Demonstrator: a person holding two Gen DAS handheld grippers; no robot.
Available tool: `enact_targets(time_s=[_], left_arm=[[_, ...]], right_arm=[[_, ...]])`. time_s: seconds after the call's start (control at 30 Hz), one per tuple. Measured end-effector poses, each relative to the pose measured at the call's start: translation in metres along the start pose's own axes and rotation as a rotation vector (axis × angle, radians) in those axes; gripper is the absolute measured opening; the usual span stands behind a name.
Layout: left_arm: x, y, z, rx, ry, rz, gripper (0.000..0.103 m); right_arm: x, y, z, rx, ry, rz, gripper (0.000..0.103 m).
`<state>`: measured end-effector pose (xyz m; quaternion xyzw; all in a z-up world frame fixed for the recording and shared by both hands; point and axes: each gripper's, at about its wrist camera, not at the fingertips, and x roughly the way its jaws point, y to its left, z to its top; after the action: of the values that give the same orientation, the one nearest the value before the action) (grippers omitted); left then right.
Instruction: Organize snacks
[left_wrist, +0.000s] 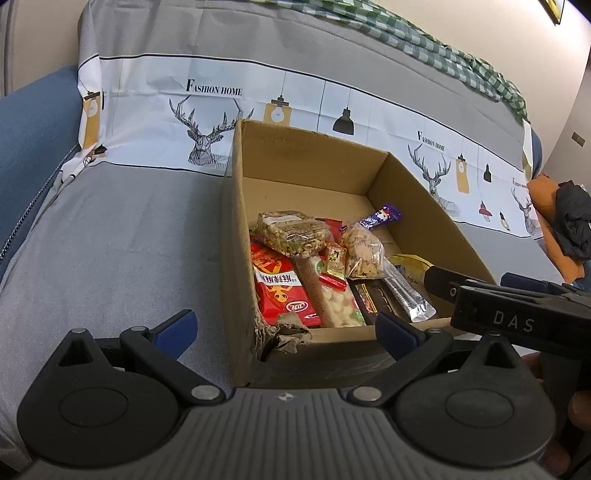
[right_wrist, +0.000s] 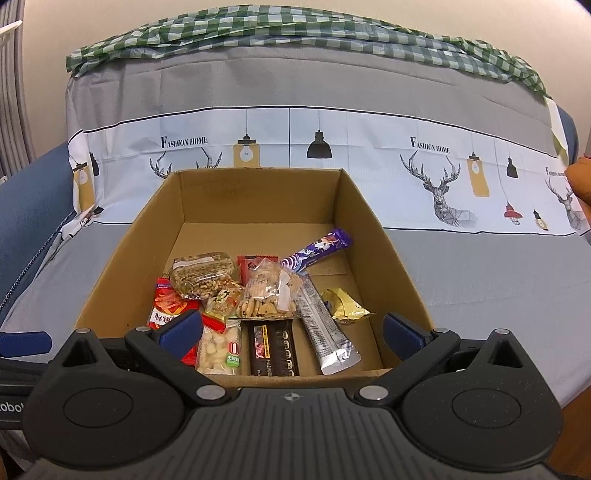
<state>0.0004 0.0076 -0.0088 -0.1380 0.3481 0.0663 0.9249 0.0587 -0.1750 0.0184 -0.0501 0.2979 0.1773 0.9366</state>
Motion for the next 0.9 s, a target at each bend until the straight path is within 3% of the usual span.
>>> enact_targets(time_s=[0.9], left_arm=[[-0.0023,-0.0038,0.0004,0.029,-0.026,-0.016,0.103]], right_arm=[[-0.0001,-0.0009,-0.001,0.003,0.0,-0.003,0.102]])
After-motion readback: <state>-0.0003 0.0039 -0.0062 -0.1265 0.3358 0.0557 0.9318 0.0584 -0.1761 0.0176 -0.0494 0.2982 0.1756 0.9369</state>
